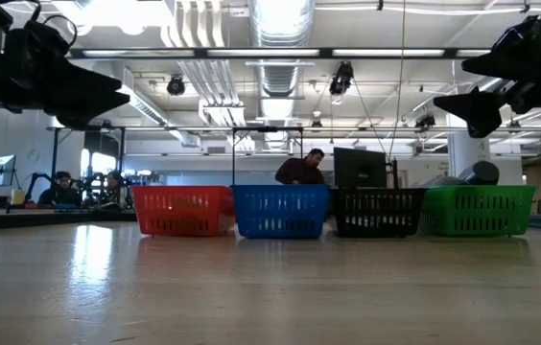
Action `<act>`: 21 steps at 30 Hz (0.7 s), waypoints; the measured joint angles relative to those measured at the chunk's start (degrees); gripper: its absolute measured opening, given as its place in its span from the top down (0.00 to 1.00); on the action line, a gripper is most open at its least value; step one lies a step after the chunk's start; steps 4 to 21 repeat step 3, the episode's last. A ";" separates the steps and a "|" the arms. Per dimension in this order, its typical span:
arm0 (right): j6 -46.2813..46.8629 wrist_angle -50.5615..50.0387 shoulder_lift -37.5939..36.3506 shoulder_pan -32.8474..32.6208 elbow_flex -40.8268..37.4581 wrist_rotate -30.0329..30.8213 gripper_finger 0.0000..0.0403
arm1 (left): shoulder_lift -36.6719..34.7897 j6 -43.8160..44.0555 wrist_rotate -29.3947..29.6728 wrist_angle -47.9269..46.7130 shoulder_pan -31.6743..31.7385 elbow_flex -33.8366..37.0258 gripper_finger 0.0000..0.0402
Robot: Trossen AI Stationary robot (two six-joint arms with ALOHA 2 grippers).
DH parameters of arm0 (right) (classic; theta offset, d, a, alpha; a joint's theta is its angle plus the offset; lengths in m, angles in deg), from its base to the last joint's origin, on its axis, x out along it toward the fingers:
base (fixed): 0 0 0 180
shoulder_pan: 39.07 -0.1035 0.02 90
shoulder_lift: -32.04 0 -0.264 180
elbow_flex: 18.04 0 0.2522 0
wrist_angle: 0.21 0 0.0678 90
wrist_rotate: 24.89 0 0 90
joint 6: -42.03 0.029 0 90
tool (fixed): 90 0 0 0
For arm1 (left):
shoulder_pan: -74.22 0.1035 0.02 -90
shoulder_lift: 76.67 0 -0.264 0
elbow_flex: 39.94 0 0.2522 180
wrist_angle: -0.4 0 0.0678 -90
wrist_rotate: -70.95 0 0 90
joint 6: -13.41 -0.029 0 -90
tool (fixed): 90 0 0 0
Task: Pick & Place Travel size toiletries
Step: Return to Home Position
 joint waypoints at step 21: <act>0.00 0.00 -0.02 0.00 0.00 0.00 0.16 | 0.00 5.71 0.08 0.02 0.00 0.00 0.46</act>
